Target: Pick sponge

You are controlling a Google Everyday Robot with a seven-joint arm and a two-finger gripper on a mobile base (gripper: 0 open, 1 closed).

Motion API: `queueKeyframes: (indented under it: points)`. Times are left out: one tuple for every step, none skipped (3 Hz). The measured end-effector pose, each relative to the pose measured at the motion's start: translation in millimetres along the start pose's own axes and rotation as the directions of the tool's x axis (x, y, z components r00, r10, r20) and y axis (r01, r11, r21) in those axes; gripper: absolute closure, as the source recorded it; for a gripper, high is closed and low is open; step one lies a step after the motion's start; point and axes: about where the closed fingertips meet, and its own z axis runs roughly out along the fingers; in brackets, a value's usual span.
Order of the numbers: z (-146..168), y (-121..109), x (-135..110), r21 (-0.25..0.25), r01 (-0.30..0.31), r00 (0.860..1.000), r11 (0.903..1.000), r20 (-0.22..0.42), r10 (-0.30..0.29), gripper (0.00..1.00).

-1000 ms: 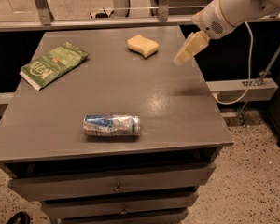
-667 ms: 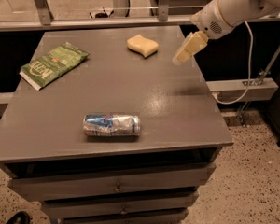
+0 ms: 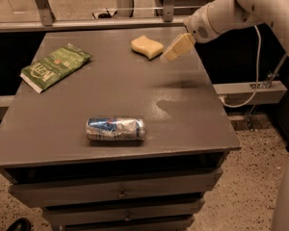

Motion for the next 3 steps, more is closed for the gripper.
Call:
queueKeyframes:
  points:
    - [38, -10, -7, 0.002, -0.049, 0.998, 0.9988, 0.046, 0.049, 0.0]
    - [85, -15, -15, -0.026, -0.107, 0.99, 0.9939, 0.085, 0.109, 0.0]
    - [111, -13, -15, -0.043, -0.131, 0.987, 0.9904, 0.086, 0.134, 0.0]
